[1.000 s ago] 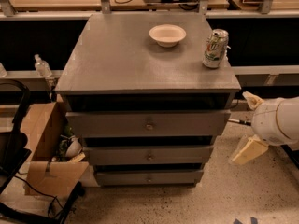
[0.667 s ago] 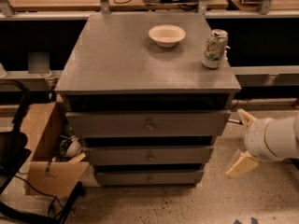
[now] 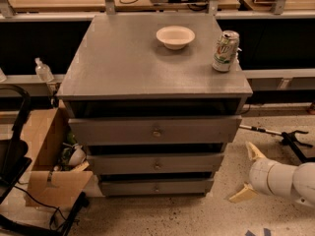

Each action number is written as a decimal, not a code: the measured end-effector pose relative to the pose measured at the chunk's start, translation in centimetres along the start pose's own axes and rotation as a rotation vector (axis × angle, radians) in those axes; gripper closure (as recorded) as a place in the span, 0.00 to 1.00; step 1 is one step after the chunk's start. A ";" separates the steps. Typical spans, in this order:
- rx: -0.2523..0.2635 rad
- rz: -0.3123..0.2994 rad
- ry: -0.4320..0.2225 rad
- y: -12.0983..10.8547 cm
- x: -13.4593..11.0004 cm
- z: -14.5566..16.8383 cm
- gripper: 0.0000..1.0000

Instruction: Open bottom drawer

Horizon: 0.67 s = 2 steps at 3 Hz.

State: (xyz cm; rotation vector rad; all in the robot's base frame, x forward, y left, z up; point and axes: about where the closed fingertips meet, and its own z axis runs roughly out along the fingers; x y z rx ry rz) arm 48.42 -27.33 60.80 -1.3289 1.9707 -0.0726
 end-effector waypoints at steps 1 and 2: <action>0.035 -0.050 -0.047 1.0 5.8 5.5 0.00; 0.027 -0.054 -0.035 2.6 9.0 8.0 0.00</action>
Offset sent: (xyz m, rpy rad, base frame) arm 0.0076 -0.0505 -0.1685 -0.0275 -0.0461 0.0361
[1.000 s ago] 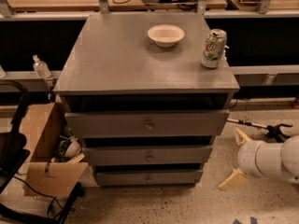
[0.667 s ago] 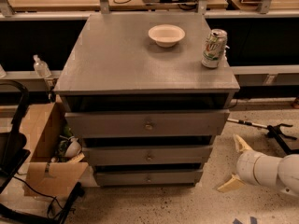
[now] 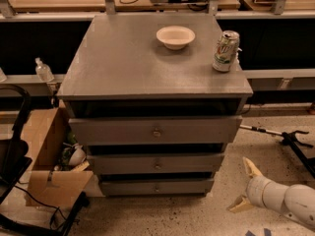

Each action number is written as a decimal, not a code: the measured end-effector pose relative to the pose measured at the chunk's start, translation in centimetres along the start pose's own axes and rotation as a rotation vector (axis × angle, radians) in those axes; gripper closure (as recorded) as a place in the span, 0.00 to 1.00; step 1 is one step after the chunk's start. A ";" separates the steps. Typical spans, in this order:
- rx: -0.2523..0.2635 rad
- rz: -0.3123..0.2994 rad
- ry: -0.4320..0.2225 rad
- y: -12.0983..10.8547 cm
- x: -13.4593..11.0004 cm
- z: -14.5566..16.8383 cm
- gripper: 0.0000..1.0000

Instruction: Open bottom drawer

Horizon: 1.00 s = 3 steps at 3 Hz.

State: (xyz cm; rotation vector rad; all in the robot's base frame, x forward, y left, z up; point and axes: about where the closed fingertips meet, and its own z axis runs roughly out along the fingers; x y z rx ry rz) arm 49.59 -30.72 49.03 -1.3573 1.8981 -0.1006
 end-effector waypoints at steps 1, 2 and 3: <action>-0.006 0.004 -0.003 0.4 0.1 0.3 0.00; -0.040 0.015 0.008 2.0 0.2 1.7 0.00; -0.089 0.016 0.000 4.8 0.5 5.6 0.00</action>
Offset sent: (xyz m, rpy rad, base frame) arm -0.0115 0.0258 -0.0458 0.0093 0.0961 0.0121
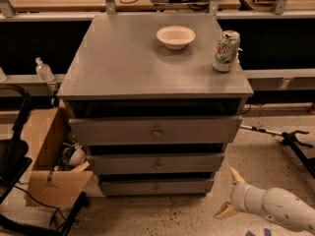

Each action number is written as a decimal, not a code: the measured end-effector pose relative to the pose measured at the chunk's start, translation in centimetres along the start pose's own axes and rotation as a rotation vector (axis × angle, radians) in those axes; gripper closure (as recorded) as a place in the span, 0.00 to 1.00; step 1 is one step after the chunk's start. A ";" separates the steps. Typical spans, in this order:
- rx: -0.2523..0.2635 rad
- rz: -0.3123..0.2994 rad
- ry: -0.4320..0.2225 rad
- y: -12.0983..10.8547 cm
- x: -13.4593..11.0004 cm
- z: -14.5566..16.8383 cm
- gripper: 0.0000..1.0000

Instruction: Open bottom drawer

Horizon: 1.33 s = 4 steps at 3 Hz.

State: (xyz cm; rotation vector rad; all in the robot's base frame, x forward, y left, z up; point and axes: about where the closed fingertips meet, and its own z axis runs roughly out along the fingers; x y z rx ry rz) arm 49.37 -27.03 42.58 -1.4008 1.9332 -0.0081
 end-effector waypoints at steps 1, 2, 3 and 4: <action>-0.036 0.020 -0.025 2.4 0.9 4.9 0.00; -0.058 0.052 -0.073 4.2 1.9 9.3 0.00; -0.081 0.065 -0.086 5.4 3.0 13.8 0.00; -0.140 0.018 -0.050 5.8 3.8 18.8 0.00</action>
Offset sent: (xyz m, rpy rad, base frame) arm 0.0330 0.0565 -0.1600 0.1892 0.0475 0.0189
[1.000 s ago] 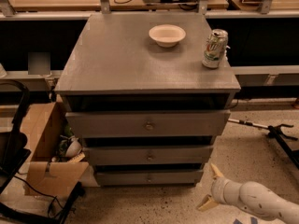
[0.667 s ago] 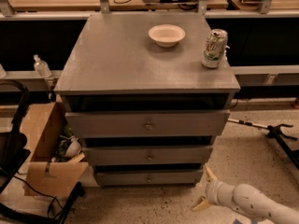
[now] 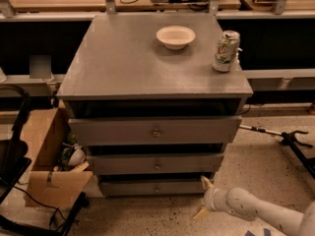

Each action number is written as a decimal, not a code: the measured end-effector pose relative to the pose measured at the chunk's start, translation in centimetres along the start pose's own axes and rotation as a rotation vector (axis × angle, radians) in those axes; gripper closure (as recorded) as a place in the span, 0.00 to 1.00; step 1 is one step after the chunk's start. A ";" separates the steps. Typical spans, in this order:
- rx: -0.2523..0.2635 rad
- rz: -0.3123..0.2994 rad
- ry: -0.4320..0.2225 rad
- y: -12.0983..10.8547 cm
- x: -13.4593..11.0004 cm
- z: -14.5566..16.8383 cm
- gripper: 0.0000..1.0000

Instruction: Open bottom drawer

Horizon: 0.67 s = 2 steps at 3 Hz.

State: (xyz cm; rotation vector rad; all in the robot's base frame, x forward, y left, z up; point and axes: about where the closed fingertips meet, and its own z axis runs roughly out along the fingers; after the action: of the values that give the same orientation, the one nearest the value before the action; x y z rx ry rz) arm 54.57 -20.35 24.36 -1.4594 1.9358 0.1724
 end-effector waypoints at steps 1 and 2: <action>-0.051 -0.047 0.034 -0.3 0.0 3.1 0.00; -0.088 -0.074 0.066 -0.5 0.1 5.3 0.00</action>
Offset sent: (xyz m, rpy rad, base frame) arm 0.0437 0.0318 -0.0567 -0.1274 0.0865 0.1247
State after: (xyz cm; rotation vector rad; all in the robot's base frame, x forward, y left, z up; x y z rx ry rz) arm 57.33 -17.99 20.45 -1.6099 1.9447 0.1798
